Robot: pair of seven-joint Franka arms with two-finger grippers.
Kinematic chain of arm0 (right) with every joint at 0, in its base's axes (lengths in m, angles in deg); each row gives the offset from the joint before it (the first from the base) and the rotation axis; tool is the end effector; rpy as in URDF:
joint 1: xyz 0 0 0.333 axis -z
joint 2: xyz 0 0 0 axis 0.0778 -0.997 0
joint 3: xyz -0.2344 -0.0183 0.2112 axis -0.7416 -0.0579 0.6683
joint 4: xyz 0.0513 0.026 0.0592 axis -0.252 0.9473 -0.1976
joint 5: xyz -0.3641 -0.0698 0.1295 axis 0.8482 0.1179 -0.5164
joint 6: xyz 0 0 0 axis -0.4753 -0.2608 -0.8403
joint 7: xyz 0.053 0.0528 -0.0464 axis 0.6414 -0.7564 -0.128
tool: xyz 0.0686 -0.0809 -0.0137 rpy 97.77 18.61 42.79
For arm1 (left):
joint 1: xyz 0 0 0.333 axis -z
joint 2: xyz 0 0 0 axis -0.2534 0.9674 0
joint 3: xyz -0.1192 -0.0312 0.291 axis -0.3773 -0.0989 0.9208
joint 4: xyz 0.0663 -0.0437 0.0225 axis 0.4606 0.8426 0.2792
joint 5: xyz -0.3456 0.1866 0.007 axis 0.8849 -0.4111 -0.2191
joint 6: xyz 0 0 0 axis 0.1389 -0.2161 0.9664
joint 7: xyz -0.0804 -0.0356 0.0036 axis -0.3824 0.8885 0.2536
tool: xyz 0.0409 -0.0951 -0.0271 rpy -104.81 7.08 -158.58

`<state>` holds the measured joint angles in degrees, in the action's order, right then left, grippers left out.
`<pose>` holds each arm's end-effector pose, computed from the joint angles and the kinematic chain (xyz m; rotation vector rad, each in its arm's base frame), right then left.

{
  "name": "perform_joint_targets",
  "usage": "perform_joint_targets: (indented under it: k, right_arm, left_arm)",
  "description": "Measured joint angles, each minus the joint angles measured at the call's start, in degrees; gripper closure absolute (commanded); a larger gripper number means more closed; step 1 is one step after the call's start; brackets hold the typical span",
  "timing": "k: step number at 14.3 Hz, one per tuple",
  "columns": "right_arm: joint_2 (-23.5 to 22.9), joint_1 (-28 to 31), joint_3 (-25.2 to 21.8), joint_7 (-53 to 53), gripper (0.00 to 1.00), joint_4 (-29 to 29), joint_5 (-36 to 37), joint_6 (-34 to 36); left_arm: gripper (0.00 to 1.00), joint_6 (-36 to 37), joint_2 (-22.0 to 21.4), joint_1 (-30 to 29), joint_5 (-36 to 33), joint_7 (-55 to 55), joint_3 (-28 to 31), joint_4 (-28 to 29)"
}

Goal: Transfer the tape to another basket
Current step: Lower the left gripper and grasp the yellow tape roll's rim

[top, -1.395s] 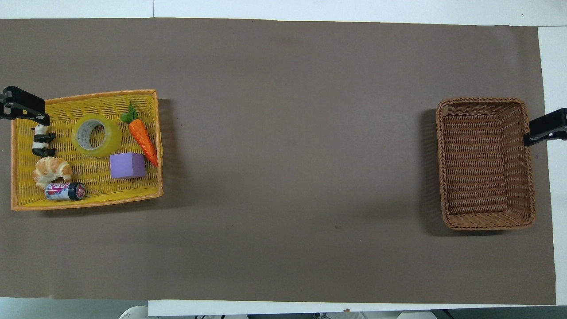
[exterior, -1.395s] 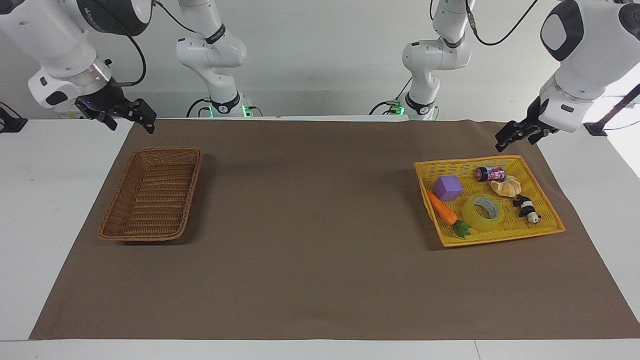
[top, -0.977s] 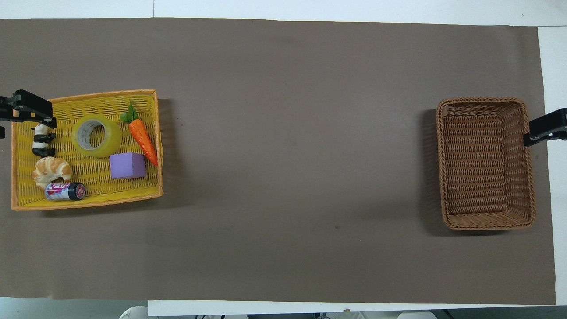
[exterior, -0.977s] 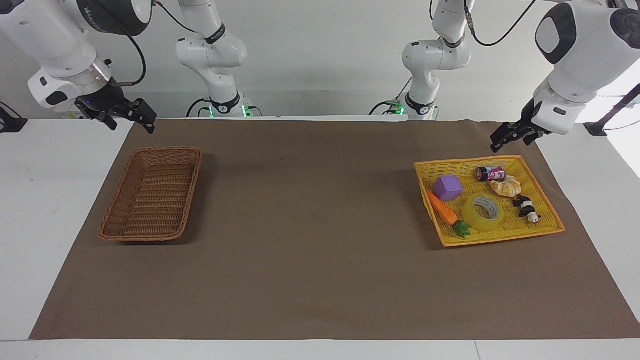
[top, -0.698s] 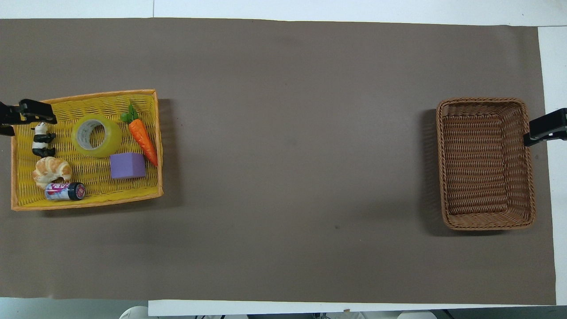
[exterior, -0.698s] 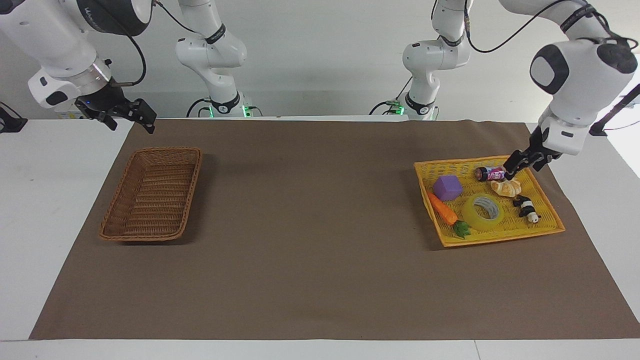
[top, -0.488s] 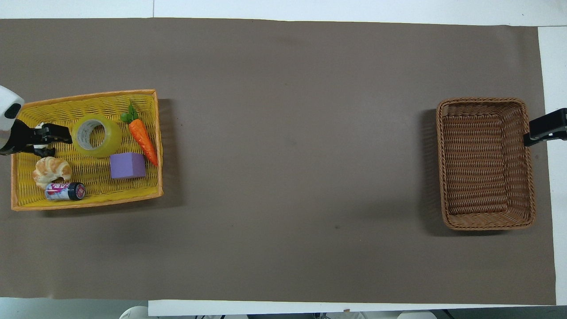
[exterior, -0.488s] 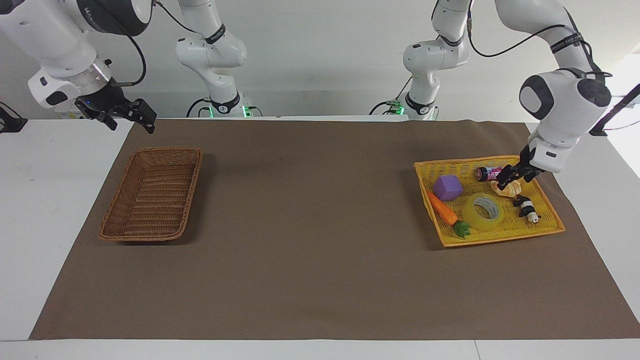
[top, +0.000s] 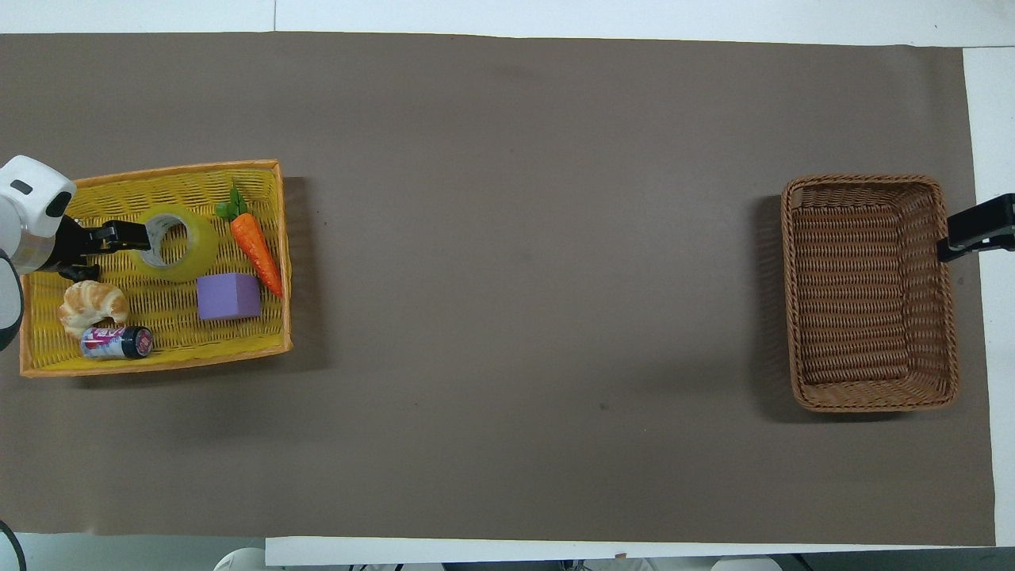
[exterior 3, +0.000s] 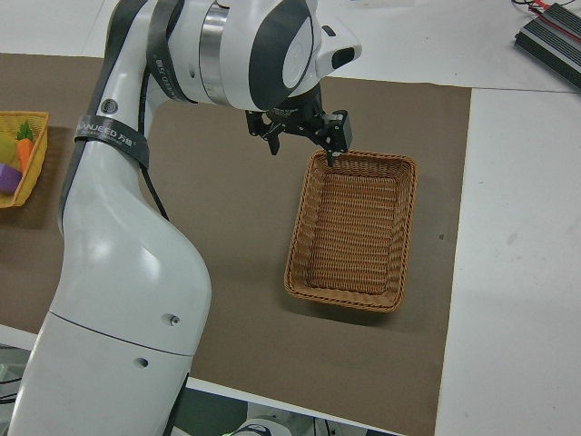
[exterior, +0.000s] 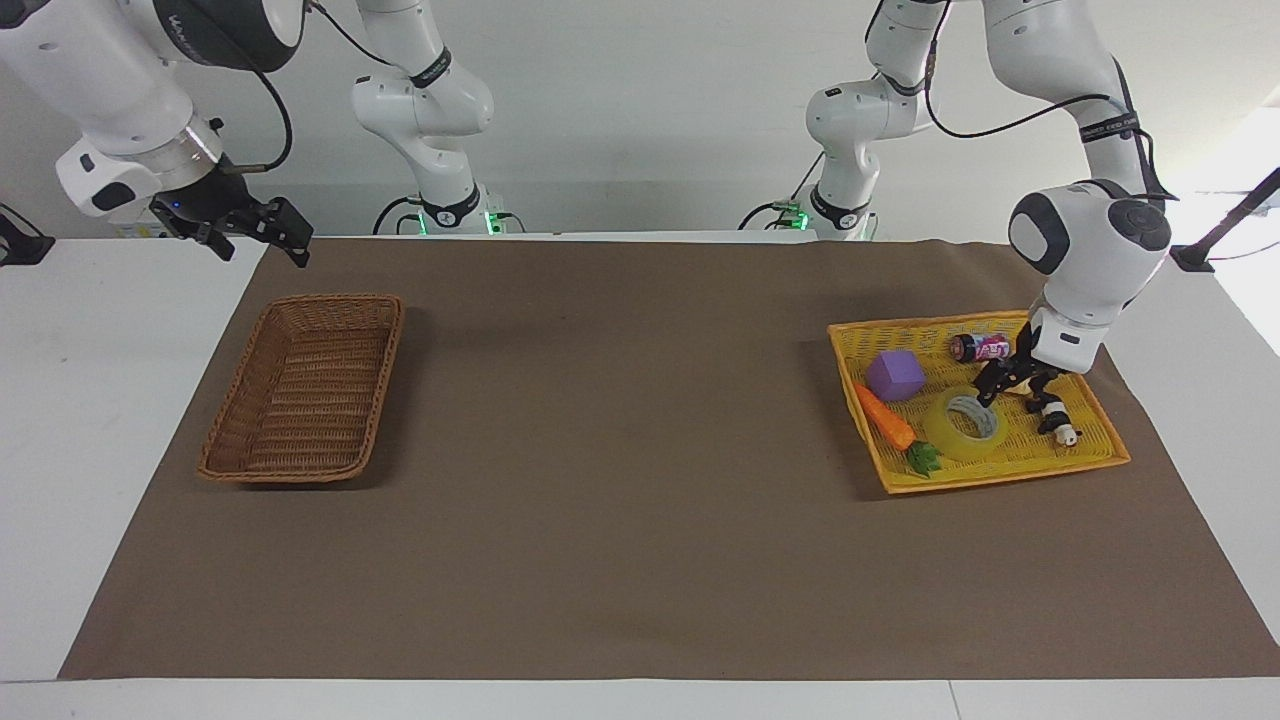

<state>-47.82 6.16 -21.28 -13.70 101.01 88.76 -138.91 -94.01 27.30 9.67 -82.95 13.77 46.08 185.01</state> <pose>0.5292 -0.0725 0.6150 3.1197 -0.1982 -0.2545 0.5522 0.0525 0.3663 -3.1063 -0.2253 -0.1518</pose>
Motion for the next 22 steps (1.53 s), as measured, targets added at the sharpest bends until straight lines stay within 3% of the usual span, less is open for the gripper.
perform_joint_targets:
  k: [7, 8, 11, 13, 19, 22]
  right_arm:
    - [0.00, 0.00, 0.00, 0.00, 0.00, 0.00, 0.00, 0.00]
    - [0.00, 0.00, 0.00, 0.00, 0.00, 0.00, 0.00, 0.00]
    - [0.00, 0.00, 0.00, 0.00, 0.00, 0.00, 0.00, 0.00]
    - [0.00, 0.00, 0.00, 0.00, 0.00, 0.00, 0.00, 0.00]
    - [0.00, 0.00, 0.00, 0.00, 0.00, 0.00, 0.00, 0.00]
    - [0.00, 0.00, 0.00, 0.00, 0.00, 0.00, 0.00, 0.00]
  left_arm:
    - [0.03, -3.51, 4.91, 0.13, 0.00, 0.19, -0.19, 0.07]
    - [0.16, -3.51, 5.38, 0.16, 0.00, 0.19, -0.25, 0.16]
    - [0.70, -3.42, 6.57, 0.16, 0.00, 0.20, -0.35, 0.41]
    - [0.99, -3.52, 7.05, 0.19, 0.30, 0.20, -0.52, 0.68]
    - [1.00, -1.83, 7.37, 0.22, 0.34, 0.25, -0.64, -1.07]
    - [1.00, 2.28, 8.05, 0.66, 2.22, 0.28, -0.98, -5.15]
